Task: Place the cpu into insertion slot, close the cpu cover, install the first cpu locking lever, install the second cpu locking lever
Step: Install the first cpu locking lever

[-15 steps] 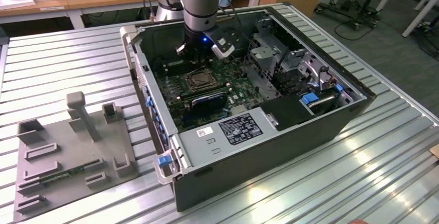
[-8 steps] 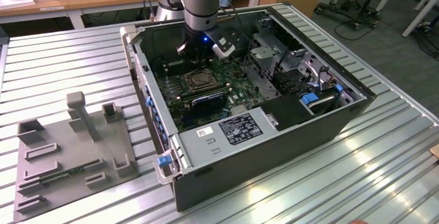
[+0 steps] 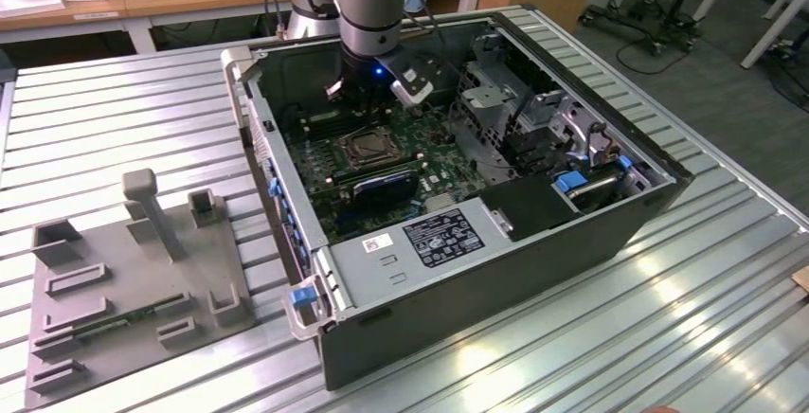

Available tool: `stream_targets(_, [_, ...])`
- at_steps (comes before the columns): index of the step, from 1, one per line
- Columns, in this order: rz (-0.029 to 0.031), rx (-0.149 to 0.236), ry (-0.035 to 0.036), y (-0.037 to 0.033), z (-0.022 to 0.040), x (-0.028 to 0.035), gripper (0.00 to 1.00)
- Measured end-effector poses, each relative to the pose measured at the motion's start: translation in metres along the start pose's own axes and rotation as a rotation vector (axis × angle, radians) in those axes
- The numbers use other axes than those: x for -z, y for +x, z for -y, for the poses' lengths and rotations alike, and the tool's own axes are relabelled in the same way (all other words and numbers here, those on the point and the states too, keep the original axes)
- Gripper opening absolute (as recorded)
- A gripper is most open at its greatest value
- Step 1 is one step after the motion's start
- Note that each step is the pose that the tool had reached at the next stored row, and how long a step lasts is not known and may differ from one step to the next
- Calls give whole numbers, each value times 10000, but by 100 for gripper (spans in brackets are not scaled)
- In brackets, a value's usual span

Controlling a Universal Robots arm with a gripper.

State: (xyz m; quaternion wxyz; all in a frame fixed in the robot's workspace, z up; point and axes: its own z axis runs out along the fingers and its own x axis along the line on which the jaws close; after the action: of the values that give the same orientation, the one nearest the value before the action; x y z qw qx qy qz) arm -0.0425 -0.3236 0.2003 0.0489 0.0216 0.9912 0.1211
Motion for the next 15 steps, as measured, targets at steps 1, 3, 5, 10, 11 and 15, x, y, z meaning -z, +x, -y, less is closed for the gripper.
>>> stream_targets(1, [0,0,0,0,0,0,11])
stream_targets(3, [0,0,0,0,0,0,11])
stream_targets(5, [0,0,-1,0,-1,0,11])
stream_targets(10, [0,0,-1,0,-2,-1,11])
stream_targets(11, [2,0,-9,0,-3,-3,11])
stream_targets(15, [0,0,0,0,-2,-1,11])
